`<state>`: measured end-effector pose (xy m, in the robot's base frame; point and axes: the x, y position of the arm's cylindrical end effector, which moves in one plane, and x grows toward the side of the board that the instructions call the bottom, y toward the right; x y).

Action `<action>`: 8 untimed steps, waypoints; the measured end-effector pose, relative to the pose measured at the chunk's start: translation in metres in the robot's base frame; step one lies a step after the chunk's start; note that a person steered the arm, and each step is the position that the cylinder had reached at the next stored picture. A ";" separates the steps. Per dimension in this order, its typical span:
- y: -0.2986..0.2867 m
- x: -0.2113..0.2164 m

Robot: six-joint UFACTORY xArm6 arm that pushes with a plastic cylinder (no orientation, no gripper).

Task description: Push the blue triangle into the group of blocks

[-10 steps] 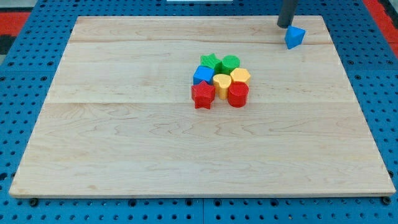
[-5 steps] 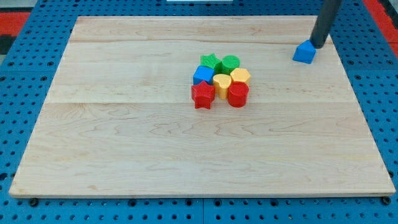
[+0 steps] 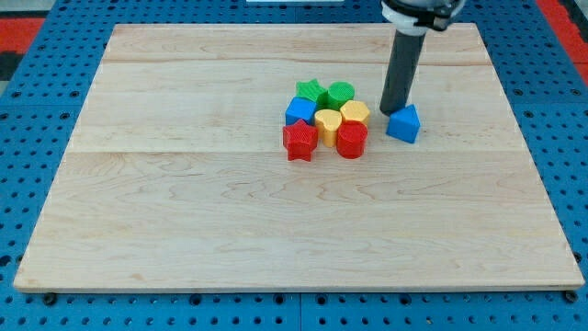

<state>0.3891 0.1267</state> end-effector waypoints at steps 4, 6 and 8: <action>0.057 0.094; 0.092 0.145; -0.002 0.127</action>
<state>0.5161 0.1244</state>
